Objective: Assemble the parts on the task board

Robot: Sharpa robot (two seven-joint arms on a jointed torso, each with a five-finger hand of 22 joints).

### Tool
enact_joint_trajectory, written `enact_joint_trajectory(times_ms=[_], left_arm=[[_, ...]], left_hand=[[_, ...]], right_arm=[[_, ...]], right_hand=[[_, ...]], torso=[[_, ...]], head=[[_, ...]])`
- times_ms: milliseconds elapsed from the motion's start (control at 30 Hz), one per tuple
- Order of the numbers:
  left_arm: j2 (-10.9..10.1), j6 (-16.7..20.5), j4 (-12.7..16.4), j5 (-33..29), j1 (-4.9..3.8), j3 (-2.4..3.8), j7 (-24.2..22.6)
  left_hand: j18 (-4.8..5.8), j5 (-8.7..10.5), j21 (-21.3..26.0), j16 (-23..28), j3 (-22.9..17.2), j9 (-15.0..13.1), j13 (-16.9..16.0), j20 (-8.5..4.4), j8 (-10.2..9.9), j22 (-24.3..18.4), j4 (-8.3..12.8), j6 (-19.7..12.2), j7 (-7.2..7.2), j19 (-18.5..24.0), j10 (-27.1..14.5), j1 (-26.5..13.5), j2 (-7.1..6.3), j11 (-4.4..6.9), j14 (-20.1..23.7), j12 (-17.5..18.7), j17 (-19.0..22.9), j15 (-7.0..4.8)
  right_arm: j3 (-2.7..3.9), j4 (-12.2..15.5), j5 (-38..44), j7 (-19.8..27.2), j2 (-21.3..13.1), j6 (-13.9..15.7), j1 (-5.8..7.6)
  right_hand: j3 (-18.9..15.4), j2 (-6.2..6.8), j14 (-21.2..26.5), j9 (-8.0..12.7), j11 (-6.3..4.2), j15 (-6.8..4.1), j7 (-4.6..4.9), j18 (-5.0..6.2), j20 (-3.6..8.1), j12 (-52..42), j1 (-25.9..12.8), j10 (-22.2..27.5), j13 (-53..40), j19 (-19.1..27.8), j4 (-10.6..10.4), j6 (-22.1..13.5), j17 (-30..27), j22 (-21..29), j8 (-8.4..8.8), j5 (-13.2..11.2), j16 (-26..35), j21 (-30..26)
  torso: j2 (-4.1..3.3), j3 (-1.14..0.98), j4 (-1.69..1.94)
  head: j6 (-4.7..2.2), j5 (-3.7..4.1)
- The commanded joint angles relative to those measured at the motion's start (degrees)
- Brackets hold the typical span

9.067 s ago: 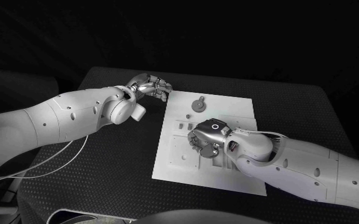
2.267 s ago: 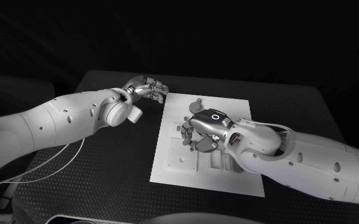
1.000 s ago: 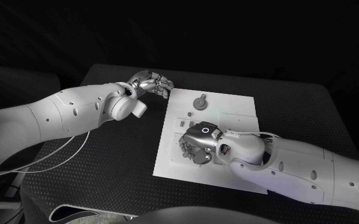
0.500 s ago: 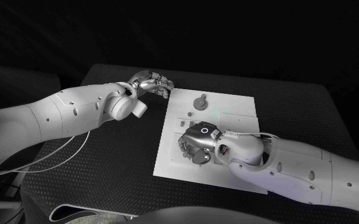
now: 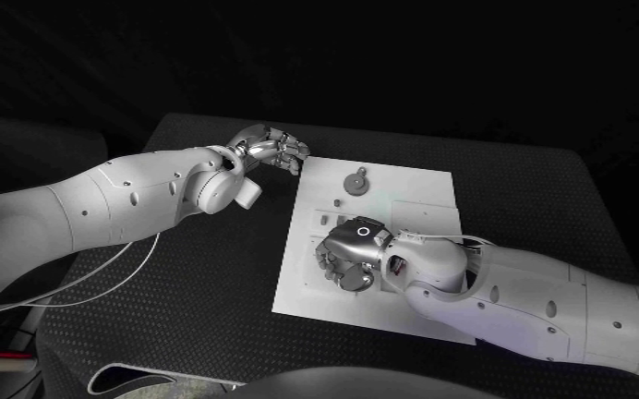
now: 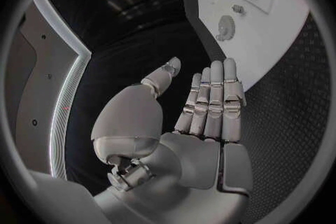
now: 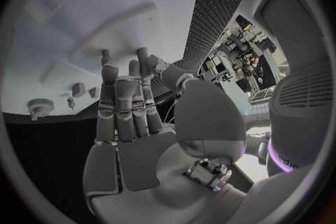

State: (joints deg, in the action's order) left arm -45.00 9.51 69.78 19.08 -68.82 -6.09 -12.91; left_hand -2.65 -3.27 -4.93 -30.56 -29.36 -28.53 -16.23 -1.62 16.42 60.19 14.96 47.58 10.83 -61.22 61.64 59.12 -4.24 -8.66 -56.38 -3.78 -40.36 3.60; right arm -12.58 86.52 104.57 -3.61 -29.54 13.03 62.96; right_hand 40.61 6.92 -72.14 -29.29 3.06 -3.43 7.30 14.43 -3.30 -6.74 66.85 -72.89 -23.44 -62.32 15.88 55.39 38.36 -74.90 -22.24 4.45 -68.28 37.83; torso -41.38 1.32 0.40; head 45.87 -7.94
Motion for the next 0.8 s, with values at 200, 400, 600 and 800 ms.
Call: enact_joint_trajectory(times_ms=[200,400,600,800], left_arm=[[0.0,-0.8,0.2,-0.3,-0.08,0.05,-0.3],[0.0,-0.8,0.1,-0.3,-0.08,0.05,-0.3],[0.0,-0.8,0.1,-0.3,-0.08,0.05,-0.2],[0.0,-0.8,0.1,-0.3,-0.08,0.05,-0.2]], left_hand=[[-1.1,0.13,0.3,0.3,0.1,0.1,0.1,-0.09,0.4,0.0,-0.2,-0.3,0.12,-0.4,0.0,-0.5,0.0,-0.18,-0.1,-0.2,-0.1,0.39],[-1.09,0.13,0.4,0.3,0.1,0.1,0.1,-0.09,0.4,0.0,-0.3,-0.3,0.13,-0.4,0.0,-0.5,-0.02,-0.19,-0.1,-0.2,-0.1,0.4],[-1.09,0.12,0.4,0.4,0.1,0.1,0.1,-0.08,0.4,0.0,-0.3,-0.3,0.14,-0.4,0.0,-0.5,0.0,-0.2,-0.1,-0.1,-0.1,0.4],[-1.09,0.13,0.4,0.4,0.1,0.1,0.1,-0.08,0.4,0.0,-0.3,-0.3,0.15,-0.4,0.0,-0.6,-0.01,-0.21,-0.1,-0.1,-0.2,0.41]], right_arm=[[-0.27,-0.1,-2.5,1.2,-0.1,-0.5,-0.31],[-0.27,0.0,-3.2,1.4,-0.3,0.9,-0.31],[-0.27,0.1,-3.3,1.2,-0.7,2.9,-0.31],[-0.27,0.2,-3.5,1.1,-1.0,3.9,-0.3]], right_hand=[[-1.0,2.65,0.3,0.6,0.66,0.75,0.58,0.57,0.08,1.0,-2.7,1.5,0.5,0.5,-0.6,-1.4,0.1,-1.2,1.13,0.1,-0.2,0.0],[-1.4,3.73,0.6,0.9,1.38,1.43,1.36,0.57,0.12,2.2,-3.2,3.4,0.9,0.5,-1.0,-3.1,0.1,-1.2,2.29,0.1,-0.4,0.0],[-1.5,4.14,0.7,1.1,1.52,1.56,1.65,0.57,0.13,2.3,-3.3,3.7,1.0,0.5,-1.3,-3.8,0.1,-1.3,2.71,0.1,-0.5,0.1],[-1.5,4.49,1.0,1.2,1.67,1.71,1.87,0.57,0.11,2.5,-3.2,4.1,1.1,0.7,-1.4,-4.3,0.1,-1.3,3.0,0.1,-0.5,0.1]], torso=[[-0.02,-0.03,-0.01],[-0.01,-0.04,-0.02],[-0.01,-0.02,-0.01],[-0.01,-0.01,0.01]], head=[[0.08,-0.03],[0.12,0.02],[0.16,0.04],[0.1,0.17]])
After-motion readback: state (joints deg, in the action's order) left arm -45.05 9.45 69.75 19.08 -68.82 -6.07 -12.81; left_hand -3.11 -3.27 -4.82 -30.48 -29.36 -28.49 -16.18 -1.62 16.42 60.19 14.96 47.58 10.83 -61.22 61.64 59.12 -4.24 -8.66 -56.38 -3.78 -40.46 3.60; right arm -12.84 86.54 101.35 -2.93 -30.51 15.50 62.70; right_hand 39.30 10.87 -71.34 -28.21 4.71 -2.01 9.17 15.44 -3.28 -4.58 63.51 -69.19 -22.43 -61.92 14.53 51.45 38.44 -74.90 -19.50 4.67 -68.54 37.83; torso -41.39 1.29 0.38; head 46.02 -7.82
